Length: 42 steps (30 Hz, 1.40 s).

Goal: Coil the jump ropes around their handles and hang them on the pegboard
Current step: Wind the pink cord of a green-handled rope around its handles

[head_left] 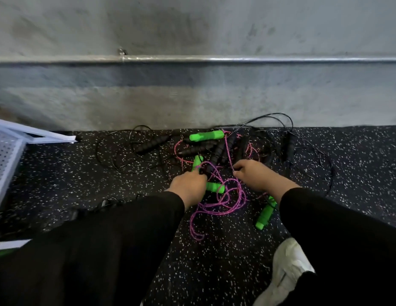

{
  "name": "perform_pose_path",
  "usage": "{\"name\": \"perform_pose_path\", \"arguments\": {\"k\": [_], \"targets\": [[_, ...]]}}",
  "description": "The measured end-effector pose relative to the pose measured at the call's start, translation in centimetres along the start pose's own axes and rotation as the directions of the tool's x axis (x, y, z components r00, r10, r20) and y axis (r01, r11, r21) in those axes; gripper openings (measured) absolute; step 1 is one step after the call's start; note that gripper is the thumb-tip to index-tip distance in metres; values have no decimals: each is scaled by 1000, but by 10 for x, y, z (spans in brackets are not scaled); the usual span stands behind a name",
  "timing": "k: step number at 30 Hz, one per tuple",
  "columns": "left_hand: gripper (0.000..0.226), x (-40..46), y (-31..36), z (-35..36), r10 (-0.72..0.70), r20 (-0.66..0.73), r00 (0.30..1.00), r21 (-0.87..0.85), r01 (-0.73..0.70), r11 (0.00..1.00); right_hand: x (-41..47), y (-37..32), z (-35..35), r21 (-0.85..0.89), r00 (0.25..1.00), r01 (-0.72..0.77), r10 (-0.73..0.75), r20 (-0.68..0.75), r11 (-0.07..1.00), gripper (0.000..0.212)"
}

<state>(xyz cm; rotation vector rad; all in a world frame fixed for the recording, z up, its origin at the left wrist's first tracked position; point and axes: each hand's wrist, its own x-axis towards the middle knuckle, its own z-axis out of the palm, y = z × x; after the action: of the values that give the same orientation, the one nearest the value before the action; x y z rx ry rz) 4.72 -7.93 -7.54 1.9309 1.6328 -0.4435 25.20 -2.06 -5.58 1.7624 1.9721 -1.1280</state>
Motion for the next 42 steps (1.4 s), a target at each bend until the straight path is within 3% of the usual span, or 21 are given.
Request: {"name": "perform_pose_path", "arguments": {"k": [6, 9, 13, 17, 22, 25, 29, 33, 36, 42], "targets": [[68, 20, -22, 23, -135, 51, 990, 69, 131, 989, 35, -22, 42, -161, 965, 146, -105, 241, 976, 45], [62, 29, -33, 30, -109, 149, 983, 15, 108, 994, 51, -23, 72, -292, 930, 230, -121, 348, 928, 49], [49, 39, -40, 34, -73, 168, 983, -58, 84, 995, 54, -18, 96, -381, 914, 245, -81, 398, 891, 57], [36, 43, -39, 29, -58, 146, 988, -69, 68, 995, 50, -20, 100, -397, 938, 235, -100, 332, 887, 55], [48, 39, -39, 27, -111, 52, 993, -210, 119, 970, 47, -19, 93, -361, 955, 251, -170, 242, 898, 56], [28, 38, -42, 23, -186, 31, 982, -219, 188, 957, 46, -16, 84, -403, 972, 232, -197, 128, 885, 41], [30, 39, -43, 19, -202, 56, 978, -275, 210, 938, 47, -14, 75, -391, 968, 201, -244, -65, 898, 23], [31, 47, -39, 17, -213, 52, 976, -412, 215, 885, 50, -17, 70, -185, 957, 149, -189, -219, 971, 32], [34, 53, -33, 14, -231, 33, 972, -487, 217, 846, 52, -23, 60, -1, 978, 156, -155, -141, 988, 42], [53, 60, -40, 12, -228, 28, 973, -427, 218, 877, 56, -13, 48, 176, 986, 168, -162, -49, 970, 39]]}}
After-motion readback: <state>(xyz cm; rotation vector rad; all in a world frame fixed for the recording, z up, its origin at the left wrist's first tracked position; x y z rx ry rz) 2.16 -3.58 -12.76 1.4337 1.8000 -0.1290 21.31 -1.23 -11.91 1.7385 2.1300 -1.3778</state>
